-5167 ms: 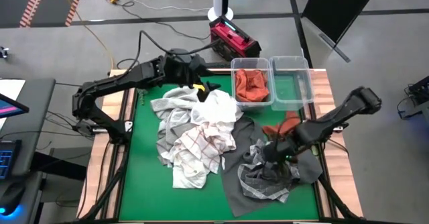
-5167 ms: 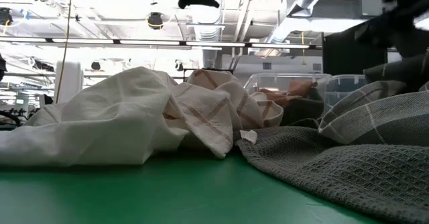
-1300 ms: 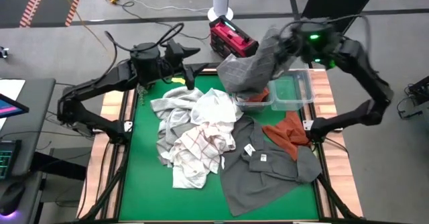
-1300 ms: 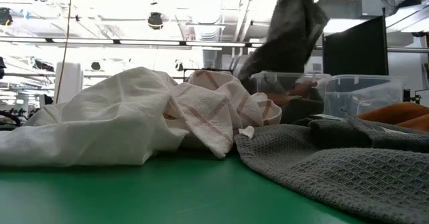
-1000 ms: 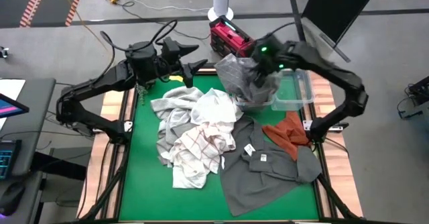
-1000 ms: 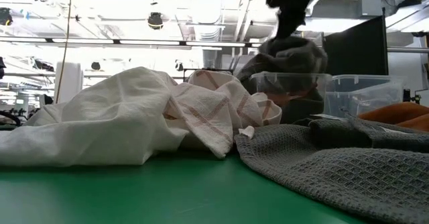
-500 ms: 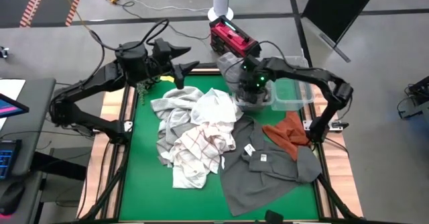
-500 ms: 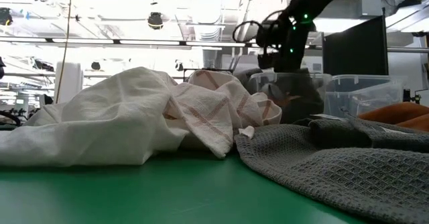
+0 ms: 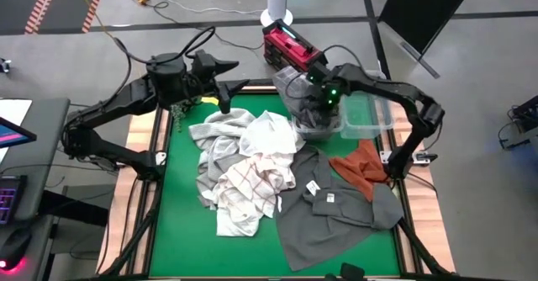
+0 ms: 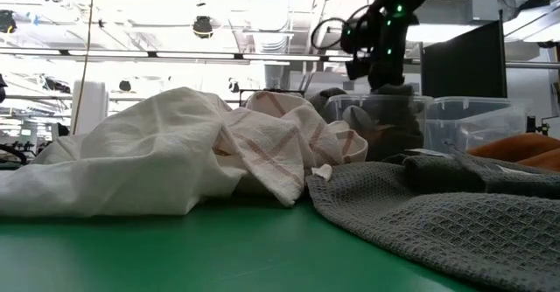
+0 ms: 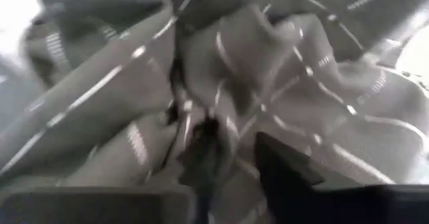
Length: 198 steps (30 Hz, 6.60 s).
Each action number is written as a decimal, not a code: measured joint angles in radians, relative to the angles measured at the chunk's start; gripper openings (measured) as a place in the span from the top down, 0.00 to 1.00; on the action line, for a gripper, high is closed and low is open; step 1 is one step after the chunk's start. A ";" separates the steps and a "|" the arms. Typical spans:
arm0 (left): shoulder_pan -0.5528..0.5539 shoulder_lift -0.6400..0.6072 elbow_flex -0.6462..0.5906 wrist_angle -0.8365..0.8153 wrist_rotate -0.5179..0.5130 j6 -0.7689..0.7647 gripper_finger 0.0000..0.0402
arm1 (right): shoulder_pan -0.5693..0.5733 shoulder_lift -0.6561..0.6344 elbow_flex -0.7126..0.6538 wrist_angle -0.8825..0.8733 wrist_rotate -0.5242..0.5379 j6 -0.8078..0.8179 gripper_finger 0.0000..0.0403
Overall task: Sort towels by color in basket
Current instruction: Put the dark gray checkered towel into the left transparent bin, then put the orange towel into the left transparent bin
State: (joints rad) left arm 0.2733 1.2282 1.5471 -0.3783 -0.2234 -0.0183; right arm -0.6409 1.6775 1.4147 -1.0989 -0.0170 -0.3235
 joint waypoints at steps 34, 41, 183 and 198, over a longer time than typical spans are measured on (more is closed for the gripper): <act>0.000 0.000 0.000 -0.081 0.011 0.011 0.27 | 0.021 0.277 0.406 0.332 -0.036 0.022 0.23; 0.000 0.000 0.000 -0.081 0.011 0.011 0.27 | 0.024 0.355 0.506 0.176 -0.045 0.000 0.64; 0.003 0.000 0.000 -0.158 -0.035 0.177 0.27 | 0.751 -0.589 -0.805 -0.015 0.029 0.873 0.58; -0.030 0.301 -0.002 0.163 0.370 -0.012 0.27 | 0.644 -0.675 -0.616 0.283 0.013 0.839 0.96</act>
State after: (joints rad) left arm 0.2434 1.5292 1.5452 -0.2154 0.1470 -0.0304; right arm 0.0027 1.0023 0.7991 -0.8161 -0.0039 0.5152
